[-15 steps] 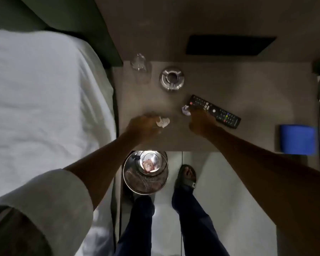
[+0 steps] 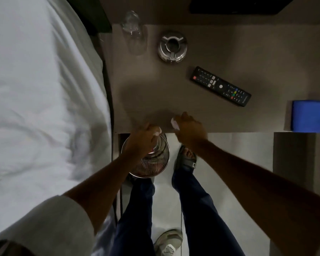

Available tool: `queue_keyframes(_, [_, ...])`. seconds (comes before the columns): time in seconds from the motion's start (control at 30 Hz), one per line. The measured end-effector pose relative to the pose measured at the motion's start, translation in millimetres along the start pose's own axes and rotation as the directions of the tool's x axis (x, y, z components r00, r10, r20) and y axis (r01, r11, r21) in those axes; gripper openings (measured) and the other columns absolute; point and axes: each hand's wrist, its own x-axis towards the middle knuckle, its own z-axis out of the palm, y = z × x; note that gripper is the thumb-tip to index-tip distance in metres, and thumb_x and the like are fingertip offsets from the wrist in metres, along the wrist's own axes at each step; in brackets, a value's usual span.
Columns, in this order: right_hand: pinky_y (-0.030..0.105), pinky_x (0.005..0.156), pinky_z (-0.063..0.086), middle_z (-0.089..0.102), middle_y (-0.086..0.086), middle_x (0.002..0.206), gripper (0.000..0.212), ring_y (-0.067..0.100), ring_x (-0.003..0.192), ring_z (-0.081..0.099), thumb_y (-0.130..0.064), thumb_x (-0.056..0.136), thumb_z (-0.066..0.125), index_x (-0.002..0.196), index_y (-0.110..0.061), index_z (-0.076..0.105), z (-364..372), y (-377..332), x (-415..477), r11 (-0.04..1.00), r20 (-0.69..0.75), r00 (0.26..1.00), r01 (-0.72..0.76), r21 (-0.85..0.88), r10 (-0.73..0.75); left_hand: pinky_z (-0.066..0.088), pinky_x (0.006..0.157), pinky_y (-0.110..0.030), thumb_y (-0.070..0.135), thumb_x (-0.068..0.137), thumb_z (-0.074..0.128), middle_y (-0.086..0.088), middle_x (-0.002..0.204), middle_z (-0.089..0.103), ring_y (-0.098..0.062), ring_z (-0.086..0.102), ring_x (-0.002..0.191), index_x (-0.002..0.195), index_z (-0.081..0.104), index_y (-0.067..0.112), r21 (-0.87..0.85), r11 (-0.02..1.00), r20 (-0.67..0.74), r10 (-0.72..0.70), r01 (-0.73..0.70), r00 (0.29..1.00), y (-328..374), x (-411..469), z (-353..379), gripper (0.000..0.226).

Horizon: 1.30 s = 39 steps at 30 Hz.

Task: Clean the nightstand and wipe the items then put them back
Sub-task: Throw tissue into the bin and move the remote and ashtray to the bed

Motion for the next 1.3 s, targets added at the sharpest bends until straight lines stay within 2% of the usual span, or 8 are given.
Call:
queue_keyframes(0.2, [0.038,0.061,0.053,0.056,0.013,0.112,0.042,0.028,0.089,0.063,-0.018,0.082,0.064,0.12,-0.014,0.047,64,-31,-48,0.996,0.081,0.994,0.077,-0.045,-0.074,0.051,0.092,-0.043,0.026,0.097,0.05,-0.01,0.128,0.059,-0.028,0.057,0.115,0.12,0.061,0.015,0.004,0.996,0.01,-0.089,0.089,0.996,-16,-50,32,0.028])
queue_keyframes(0.43, [0.048,0.074,0.053,0.045,0.013,0.134,0.061,0.035,0.104,0.059,-0.013,0.079,0.066,0.132,-0.021,0.037,106,-35,-57,0.995,0.265,0.964,-0.032,0.095,0.006,0.039,0.108,-0.046,0.027,0.098,0.051,-0.01,0.125,0.063,-0.026,0.056,0.119,0.119,0.064,0.012,-0.024,0.988,0.17,-0.146,0.152,0.975,-40,-75,64,0.029])
queue_keyframes(0.67, [0.045,0.076,0.055,0.056,0.012,0.115,0.039,0.031,0.096,0.062,-0.012,0.084,0.058,0.122,-0.014,0.048,67,-26,-52,0.992,0.163,0.986,-0.04,0.118,0.021,0.042,0.085,-0.026,0.032,0.099,0.047,-0.008,0.119,0.066,-0.022,0.063,0.106,0.112,0.066,0.012,-0.004,0.997,0.13,-0.077,0.078,0.988,-25,-56,43,0.03])
queue_keyframes(0.83, [0.035,0.055,0.048,0.058,0.011,0.096,0.017,0.03,0.07,0.061,-0.011,0.091,0.048,0.108,-0.01,0.048,0,-1,-19,0.986,-0.167,0.986,0.014,0.165,0.014,0.055,0.057,-0.032,0.018,0.079,0.065,-0.008,0.076,0.071,-0.029,0.068,0.068,0.078,0.07,0.011,0.252,0.938,-0.199,0.293,-0.24,0.935,10,17,-8,0.009])
queue_keyframes(0.93, [0.032,0.056,0.041,0.057,0.015,0.096,0.017,0.031,0.073,0.057,-0.01,0.086,0.051,0.103,-0.006,0.051,-36,27,5,0.989,-0.345,0.936,-0.018,0.148,0.069,0.056,0.063,-0.034,0.021,0.081,0.065,-0.01,0.085,0.073,-0.032,0.068,0.074,0.084,0.072,0.013,0.258,0.93,-0.296,0.333,-0.261,0.895,33,77,-37,0.011])
queue_keyframes(1.03, [0.045,0.08,0.046,0.055,0.017,0.11,0.036,0.036,0.099,0.054,-0.014,0.076,0.059,0.111,-0.008,0.05,-61,64,30,0.99,-0.421,0.896,-0.128,0.055,0.139,0.049,0.073,-0.039,0.03,0.089,0.058,-0.012,0.099,0.067,-0.033,0.063,0.09,0.093,0.069,0.014,0.378,0.891,-0.305,0.374,-0.25,0.876,50,139,-67,0.02])
queue_keyframes(1.2, [0.053,0.099,0.037,0.044,0.015,0.135,0.081,0.035,0.122,0.04,-0.036,0.065,0.072,0.135,-0.018,0.036,-78,125,49,0.964,-0.264,0.94,-0.248,-0.091,0.217,0.035,0.104,-0.052,0.059,0.079,0.063,-0.017,0.15,0.036,-0.038,0.035,0.135,0.137,0.044,0.019,0.344,0.939,-0.283,0.09,0.013,0.955,65,228,-93,0.074])
queue_keyframes(1.3, [0.051,0.098,0.036,0.049,0.013,0.132,0.078,0.033,0.12,0.044,-0.033,0.066,0.07,0.135,-0.019,0.036,-76,140,48,0.966,-0.234,0.948,-0.242,-0.089,0.216,0.027,0.11,-0.059,0.069,0.07,0.064,-0.018,0.16,0.013,-0.043,0.018,0.144,0.149,0.023,0.026,0.3,0.948,-0.252,-0.032,0.109,0.967,67,256,-98,0.099])
